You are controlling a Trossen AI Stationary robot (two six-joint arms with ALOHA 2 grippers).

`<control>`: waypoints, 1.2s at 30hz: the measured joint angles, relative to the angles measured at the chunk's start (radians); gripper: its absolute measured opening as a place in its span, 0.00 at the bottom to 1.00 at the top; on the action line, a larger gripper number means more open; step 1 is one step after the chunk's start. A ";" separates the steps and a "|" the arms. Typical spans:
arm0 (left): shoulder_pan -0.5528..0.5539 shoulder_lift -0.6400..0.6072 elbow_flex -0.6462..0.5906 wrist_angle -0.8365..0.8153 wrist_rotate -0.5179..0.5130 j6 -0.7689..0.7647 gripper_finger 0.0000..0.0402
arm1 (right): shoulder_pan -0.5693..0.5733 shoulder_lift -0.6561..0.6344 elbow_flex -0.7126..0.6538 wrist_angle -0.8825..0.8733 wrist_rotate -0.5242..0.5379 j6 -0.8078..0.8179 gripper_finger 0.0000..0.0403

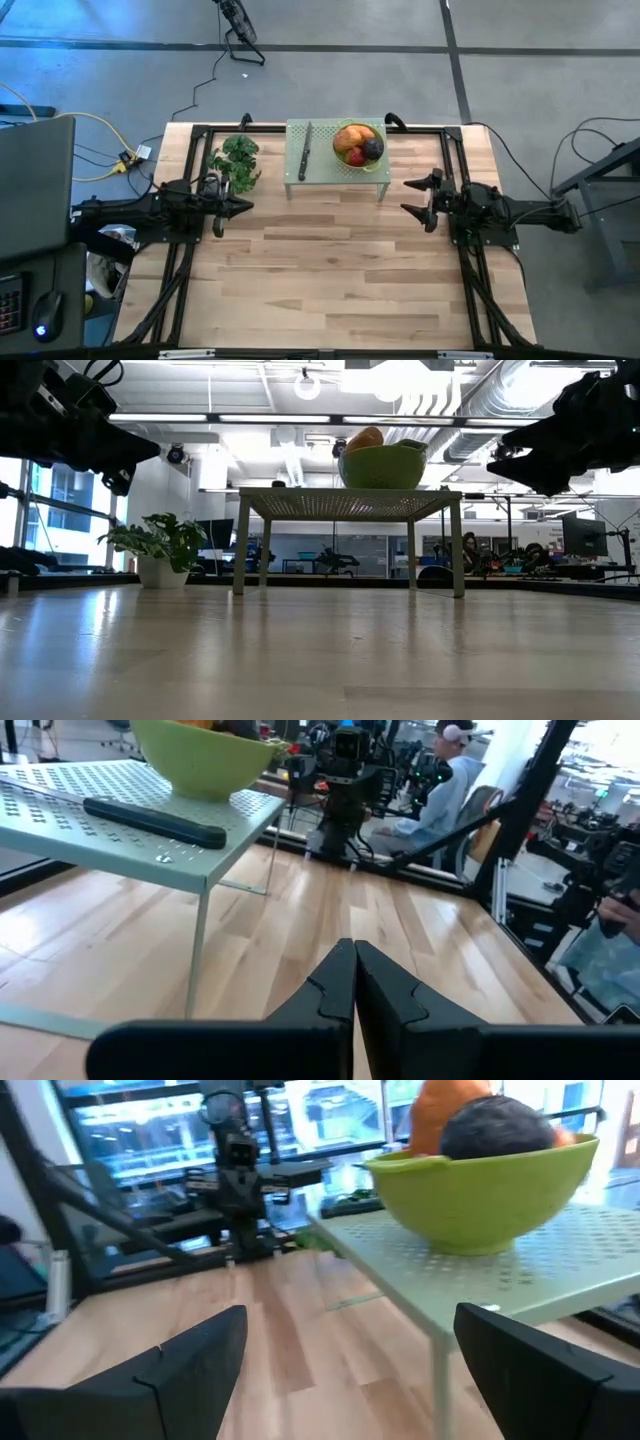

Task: Pick & Place Fruit
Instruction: Return to Home Position

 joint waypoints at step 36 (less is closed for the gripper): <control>0.000 0.005 -0.050 0.073 -0.072 -0.053 0.01 | 0.000 0.011 -0.025 0.086 0.061 0.013 0.87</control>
